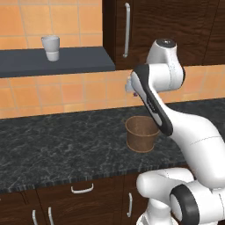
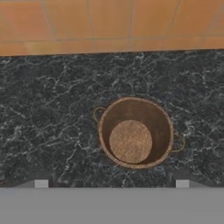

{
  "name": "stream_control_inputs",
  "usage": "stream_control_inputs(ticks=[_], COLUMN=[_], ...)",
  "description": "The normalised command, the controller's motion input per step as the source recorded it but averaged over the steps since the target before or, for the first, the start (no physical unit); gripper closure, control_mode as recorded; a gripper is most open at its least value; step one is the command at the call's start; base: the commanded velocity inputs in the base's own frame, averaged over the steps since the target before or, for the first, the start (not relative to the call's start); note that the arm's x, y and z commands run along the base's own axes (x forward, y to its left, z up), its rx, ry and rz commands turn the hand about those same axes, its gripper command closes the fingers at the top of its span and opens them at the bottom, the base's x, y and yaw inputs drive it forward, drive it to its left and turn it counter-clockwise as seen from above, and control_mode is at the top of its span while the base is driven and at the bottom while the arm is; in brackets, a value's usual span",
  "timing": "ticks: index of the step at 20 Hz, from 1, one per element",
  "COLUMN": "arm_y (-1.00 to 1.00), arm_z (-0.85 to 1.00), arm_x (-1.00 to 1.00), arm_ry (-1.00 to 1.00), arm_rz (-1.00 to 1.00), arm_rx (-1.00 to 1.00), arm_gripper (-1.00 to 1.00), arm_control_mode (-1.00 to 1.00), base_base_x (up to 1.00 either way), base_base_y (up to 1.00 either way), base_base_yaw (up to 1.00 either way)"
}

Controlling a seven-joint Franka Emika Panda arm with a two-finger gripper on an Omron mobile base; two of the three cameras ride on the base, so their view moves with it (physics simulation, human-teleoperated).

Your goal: Open the cabinet, pick up the bread from the cabinet and place it in the basket. Then move the basket to the dining counter.

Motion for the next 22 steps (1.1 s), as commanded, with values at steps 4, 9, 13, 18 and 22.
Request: stream_control_inputs(ticks=[4,9,13,18,22], arm_y=[0.5,0.48,0.03,-0.04,-0.01], arm_z=[1.0,1.0,0.98,0.65,0.08], arm_x=[0.0,0.14,0.61,0.68,0.41], arm_ry=[-0.35,-0.32,-0.45,-0.09,0.13], arm_rz=[-0.12,-0.06,-0.03,0.0,0.0], arm_rx=[-0.01,-0.03,-0.06,0.0,0.0], arm_gripper=[-1.0,-1.0,-1.0,-1.0,-1.0], arm_control_mode=[-1.0,-1.0,-1.0,-1.0,-1.0], base_base_x=[0.0,0.0,0.0,0.0,0.0], base_base_y=[0.0,0.0,0.0,0.0,0.0], base_base_yaw=[0.0,0.0,0.0,0.0,0.0])
